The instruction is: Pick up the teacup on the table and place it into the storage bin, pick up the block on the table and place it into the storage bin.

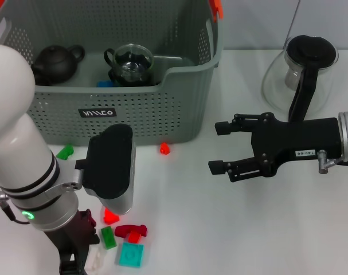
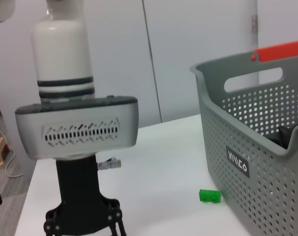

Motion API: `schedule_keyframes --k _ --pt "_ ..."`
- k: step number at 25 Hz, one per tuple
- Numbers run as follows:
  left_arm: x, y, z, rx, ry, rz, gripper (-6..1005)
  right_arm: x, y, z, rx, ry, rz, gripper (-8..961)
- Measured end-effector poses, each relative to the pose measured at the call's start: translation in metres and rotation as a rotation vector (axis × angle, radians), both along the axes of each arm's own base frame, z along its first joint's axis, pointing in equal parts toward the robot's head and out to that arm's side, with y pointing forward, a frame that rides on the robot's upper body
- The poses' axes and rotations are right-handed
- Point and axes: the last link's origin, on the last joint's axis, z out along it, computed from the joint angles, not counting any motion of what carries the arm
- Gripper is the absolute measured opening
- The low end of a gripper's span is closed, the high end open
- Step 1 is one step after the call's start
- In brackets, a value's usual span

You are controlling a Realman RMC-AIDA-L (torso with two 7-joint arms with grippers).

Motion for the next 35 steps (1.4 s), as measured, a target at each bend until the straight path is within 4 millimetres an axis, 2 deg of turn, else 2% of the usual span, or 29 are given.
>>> schedule_keyframes --k 6,16,30,35 --pt "-0.003 0.000 -0.001 -0.010 0.000 0.005 787 -0.001 0.000 0.000 0.002 0.005 -0.002 926" --pt "-0.002 0.000 -0.001 -0.009 -0.008 0.003 416 -0.001 0.001 0.001 0.002 0.007 -0.005 927" --pt "0.000 0.002 0.003 0.009 -0.020 0.005 431 0.002 -0.001 0.001 0.001 0.010 -0.012 927" --pt "0.005 0.011 0.019 0.081 -0.062 0.009 436 0.003 -0.003 0.001 0.000 0.012 -0.015 927"
